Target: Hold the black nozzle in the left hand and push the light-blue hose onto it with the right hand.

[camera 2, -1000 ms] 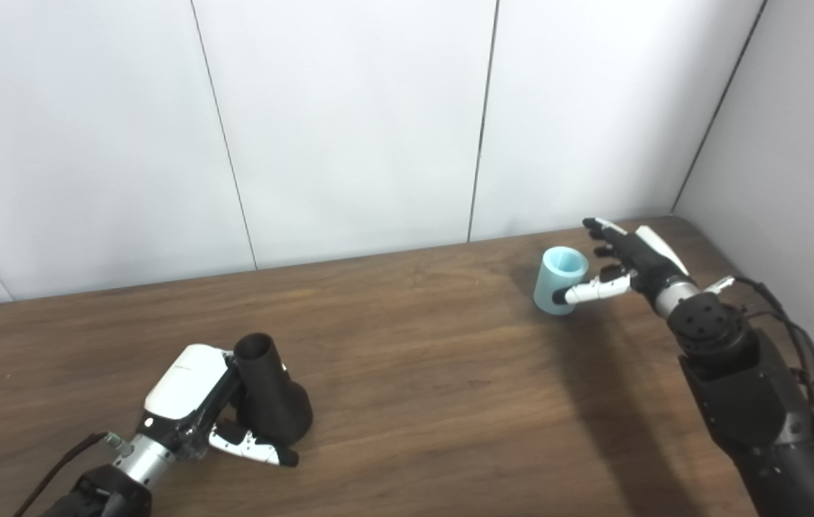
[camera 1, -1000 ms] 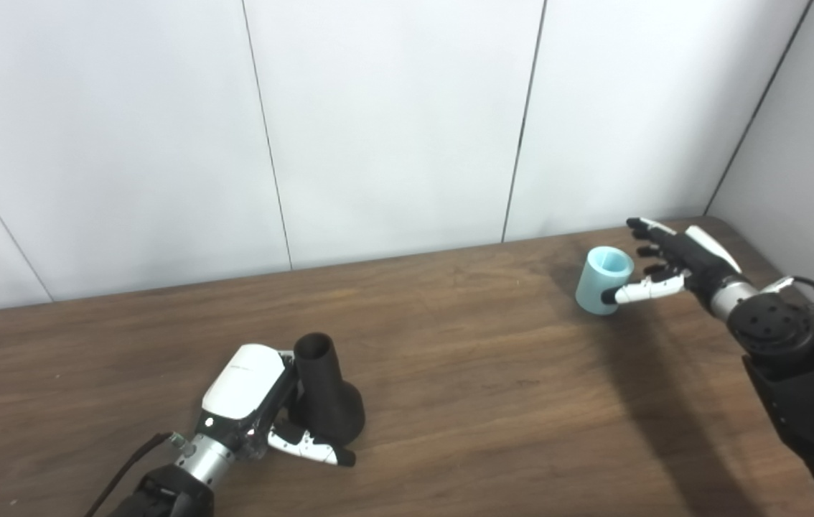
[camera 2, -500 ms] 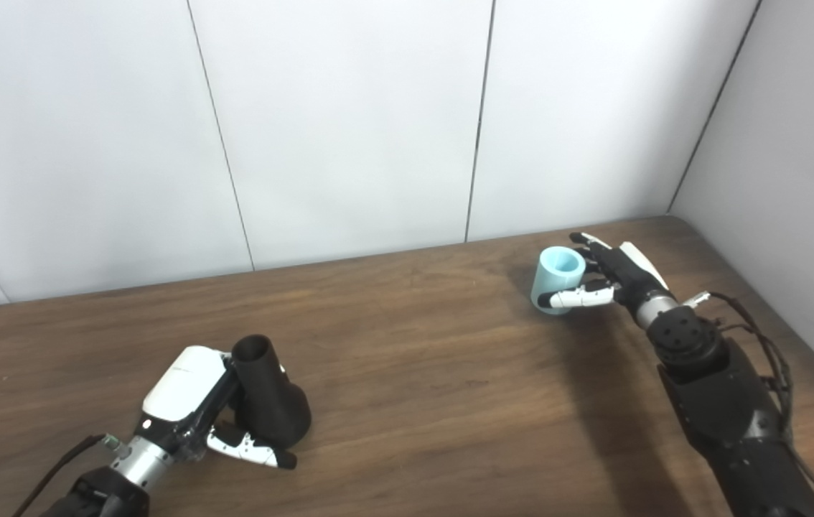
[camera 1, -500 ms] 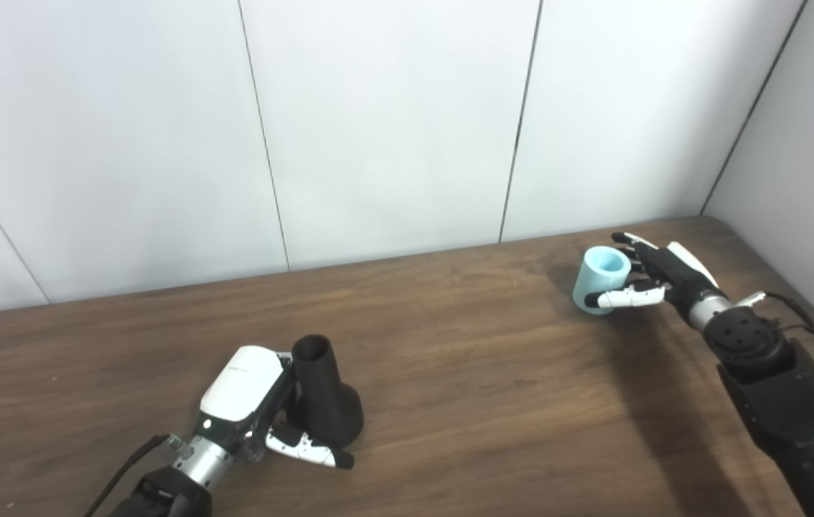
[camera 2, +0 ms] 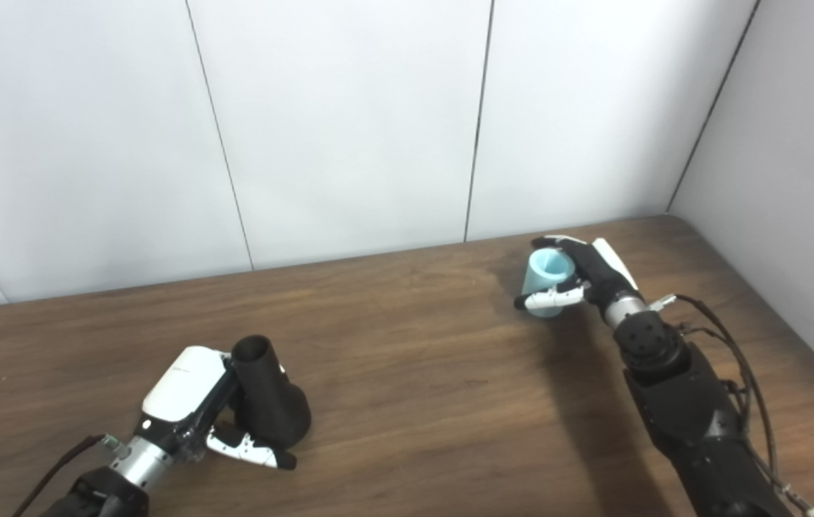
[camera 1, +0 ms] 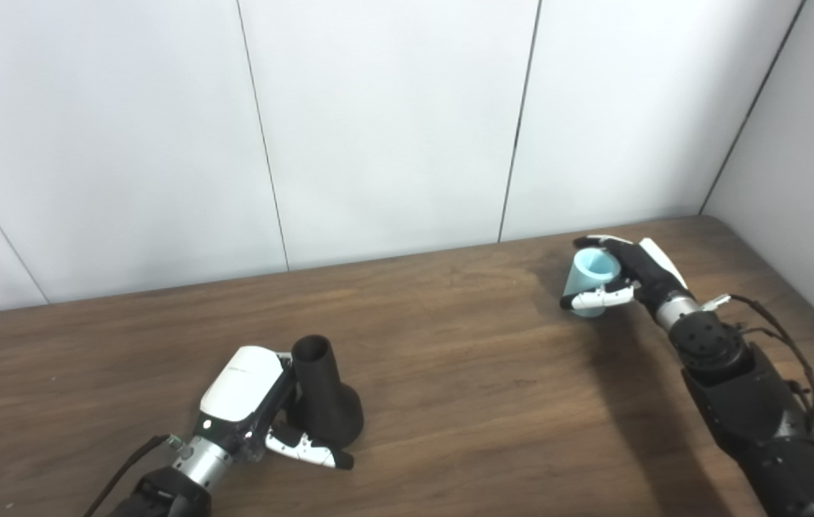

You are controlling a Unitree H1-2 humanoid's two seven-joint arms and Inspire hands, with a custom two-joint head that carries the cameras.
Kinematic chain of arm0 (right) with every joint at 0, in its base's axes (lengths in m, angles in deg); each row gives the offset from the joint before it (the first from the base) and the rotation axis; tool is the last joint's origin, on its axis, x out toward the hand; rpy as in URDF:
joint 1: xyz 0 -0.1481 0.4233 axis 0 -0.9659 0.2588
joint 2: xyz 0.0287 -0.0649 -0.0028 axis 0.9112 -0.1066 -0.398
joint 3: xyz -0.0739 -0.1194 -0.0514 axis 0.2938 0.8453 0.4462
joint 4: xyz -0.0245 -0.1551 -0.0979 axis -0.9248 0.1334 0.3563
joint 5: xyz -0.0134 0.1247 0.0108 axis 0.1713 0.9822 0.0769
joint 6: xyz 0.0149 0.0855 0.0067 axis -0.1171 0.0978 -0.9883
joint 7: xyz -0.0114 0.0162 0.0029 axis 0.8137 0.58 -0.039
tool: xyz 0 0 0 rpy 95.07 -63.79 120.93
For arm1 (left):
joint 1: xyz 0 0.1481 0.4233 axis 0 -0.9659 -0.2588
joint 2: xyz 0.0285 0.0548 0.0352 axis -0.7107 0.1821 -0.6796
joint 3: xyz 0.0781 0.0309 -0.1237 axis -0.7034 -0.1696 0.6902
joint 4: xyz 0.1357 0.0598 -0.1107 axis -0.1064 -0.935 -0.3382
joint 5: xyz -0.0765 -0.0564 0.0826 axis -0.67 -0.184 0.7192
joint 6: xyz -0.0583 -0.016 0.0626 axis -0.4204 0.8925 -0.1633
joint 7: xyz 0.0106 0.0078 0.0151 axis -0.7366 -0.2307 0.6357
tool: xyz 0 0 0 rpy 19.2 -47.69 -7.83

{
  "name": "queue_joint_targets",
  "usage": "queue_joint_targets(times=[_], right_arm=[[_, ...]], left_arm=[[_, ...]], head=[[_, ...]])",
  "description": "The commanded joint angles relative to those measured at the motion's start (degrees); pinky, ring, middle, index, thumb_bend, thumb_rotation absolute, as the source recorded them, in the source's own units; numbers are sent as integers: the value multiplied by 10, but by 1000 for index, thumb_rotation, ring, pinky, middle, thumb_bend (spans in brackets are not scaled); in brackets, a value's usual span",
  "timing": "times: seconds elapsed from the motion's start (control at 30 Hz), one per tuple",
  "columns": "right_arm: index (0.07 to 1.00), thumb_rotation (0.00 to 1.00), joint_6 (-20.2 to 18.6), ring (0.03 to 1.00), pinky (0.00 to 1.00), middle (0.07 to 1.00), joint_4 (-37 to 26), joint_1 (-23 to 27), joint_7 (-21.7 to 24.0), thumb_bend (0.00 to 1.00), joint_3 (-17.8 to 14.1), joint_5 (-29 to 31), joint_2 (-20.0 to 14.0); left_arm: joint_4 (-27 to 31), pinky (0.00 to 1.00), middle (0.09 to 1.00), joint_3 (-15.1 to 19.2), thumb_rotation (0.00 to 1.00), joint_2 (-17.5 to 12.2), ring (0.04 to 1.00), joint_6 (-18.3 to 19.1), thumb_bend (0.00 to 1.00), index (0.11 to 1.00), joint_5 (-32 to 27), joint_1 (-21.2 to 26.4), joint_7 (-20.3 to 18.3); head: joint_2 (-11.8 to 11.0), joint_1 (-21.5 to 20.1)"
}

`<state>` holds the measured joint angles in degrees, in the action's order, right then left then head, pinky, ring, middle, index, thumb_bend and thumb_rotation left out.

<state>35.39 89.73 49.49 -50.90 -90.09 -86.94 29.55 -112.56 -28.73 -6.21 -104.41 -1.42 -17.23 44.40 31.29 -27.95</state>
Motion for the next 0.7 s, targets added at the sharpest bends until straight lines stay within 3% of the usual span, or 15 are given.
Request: queue_joint_targets(times=[0.0, 0.07, 0.13, 0.53, 0.67], right_arm=[[667, 24, 28, 605, 552, 630, -7, 23, 7, 748, 7, -2, -9], [544, 5, 30, 464, 419, 481, -8, 24, 8, 573, 8, -1, -8], [512, 0, 34, 396, 352, 443, -5, 24, 10, 534, 8, 2, -9], [518, 0, 66, 393, 351, 428, -4, 17, -16, 526, 7, -8, 1], [540, 0, 87, 395, 362, 472, -11, 14, -28, 515, 0, -4, 9]], left_arm=[[-53, 424, 416, -41, 0, -5, 529, -7, 521, 516, 29, -78, -60], [-55, 428, 420, -40, 0, -4, 535, -10, 521, 517, 27, -77, -59], [-56, 427, 420, -40, 0, -3, 535, -9, 521, 516, 27, -77, -60], [-52, 423, 413, -37, 0, -4, 510, -1, 521, 513, 24, -75, -71], [-51, 427, 412, -37, 0, -3, 515, -1, 521, 513, 25, -75, -70]], head=[[3, 4], [4, 6], [4, 7], [10, 15], [11, 20]])
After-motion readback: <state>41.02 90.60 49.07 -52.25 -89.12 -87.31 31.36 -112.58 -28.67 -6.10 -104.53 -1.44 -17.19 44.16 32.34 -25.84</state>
